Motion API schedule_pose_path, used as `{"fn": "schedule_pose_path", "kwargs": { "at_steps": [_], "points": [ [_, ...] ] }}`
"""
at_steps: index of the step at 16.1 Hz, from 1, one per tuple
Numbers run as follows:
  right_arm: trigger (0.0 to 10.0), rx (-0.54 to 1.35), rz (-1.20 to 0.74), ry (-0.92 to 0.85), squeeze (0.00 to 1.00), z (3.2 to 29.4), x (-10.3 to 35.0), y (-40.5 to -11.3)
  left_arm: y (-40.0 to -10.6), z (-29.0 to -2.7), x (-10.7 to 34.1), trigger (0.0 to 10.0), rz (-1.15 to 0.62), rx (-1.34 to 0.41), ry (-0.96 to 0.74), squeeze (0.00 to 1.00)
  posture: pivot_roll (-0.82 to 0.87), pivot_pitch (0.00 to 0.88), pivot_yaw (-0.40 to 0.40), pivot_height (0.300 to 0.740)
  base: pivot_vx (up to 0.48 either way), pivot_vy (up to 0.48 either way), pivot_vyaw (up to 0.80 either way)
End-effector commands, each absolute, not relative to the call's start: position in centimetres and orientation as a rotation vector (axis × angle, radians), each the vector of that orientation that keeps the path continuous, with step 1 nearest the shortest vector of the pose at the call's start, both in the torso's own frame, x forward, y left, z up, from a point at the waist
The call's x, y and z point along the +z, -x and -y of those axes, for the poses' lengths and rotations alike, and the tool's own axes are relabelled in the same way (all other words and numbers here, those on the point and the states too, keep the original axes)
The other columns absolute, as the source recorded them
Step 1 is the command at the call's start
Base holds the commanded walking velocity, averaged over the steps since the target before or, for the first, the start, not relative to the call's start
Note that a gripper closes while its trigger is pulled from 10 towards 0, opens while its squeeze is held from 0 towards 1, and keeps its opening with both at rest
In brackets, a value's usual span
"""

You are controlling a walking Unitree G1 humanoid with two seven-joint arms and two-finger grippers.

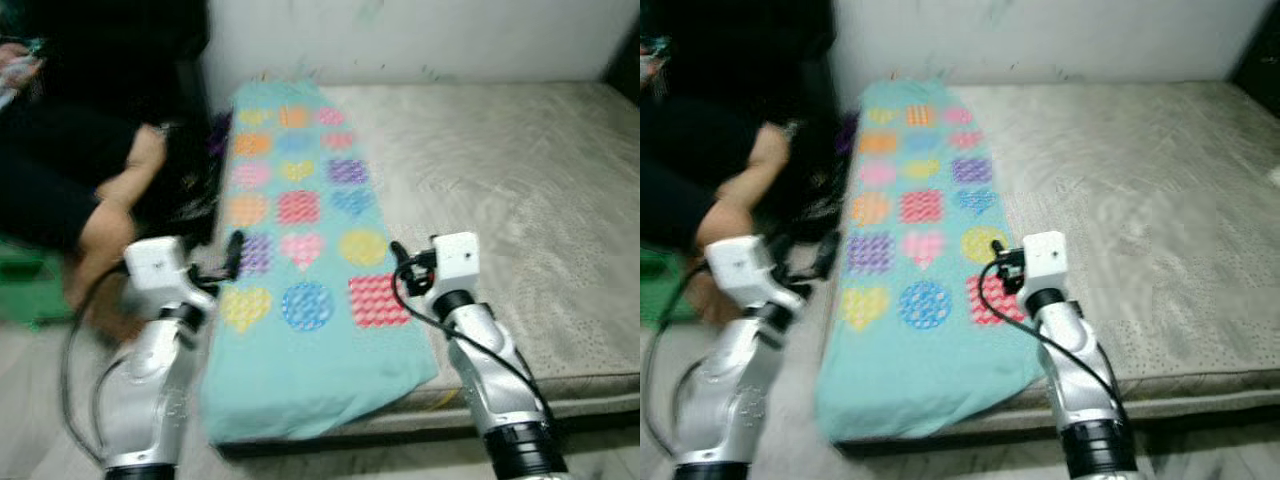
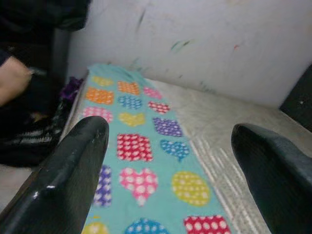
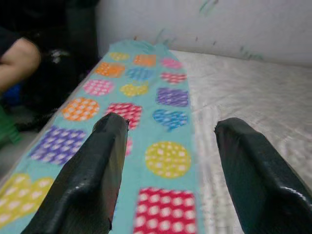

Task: Clean up the room

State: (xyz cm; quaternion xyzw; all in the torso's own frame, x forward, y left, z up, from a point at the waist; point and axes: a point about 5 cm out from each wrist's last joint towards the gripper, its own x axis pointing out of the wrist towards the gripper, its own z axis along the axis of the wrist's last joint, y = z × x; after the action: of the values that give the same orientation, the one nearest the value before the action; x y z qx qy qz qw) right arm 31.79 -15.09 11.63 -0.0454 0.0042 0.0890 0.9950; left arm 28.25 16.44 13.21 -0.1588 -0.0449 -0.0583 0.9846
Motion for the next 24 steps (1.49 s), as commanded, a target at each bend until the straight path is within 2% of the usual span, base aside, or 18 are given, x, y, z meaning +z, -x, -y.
{"fn": "schedule_pose_path", "kwargs": {
  "at_steps": [1, 10, 16, 21, 24],
  "points": [
    [10.0, 0.134, 0.010, 0.103, 0.00, 16.34, 12.13, -31.93, -28.37, -15.26, 13.51, 10.0, 0.091, -0.156, 0.329, 0.00, -0.09, 0.016, 0.014, 0.740, 0.266, 0.000, 0.00],
    [10.0, 0.118, -0.004, 0.097, 0.00, 17.21, 11.91, -31.80, -28.44, -15.64, 13.02, 10.0, 0.058, -0.095, 0.337, 0.00, -0.09, 0.023, 0.013, 0.740, 0.030, 0.000, 0.00],
    [10.0, 0.123, -0.009, 0.105, 0.00, 17.16, 11.90, -31.87, -28.59, -15.81, 12.75, 10.0, 0.034, -0.077, 0.334, 0.00, -0.09, 0.022, 0.012, 0.740, 0.000, 0.000, -0.77],
    [10.0, 0.135, -0.010, 0.106, 0.00, 16.80, 11.83, -31.92, -28.60, -15.85, 12.73, 10.0, 0.035, -0.071, 0.351, 0.00, -0.09, 0.023, 0.007, 0.740, 0.000, 0.000, 0.00],
    [10.0, 0.136, -0.011, 0.103, 0.00, 16.75, 11.80, -31.89, -28.61, -15.68, 12.82, 10.0, 0.037, -0.083, 0.351, 0.00, -0.09, 0.023, 0.007, 0.740, 0.000, 0.480, 0.00]
  ]
}}
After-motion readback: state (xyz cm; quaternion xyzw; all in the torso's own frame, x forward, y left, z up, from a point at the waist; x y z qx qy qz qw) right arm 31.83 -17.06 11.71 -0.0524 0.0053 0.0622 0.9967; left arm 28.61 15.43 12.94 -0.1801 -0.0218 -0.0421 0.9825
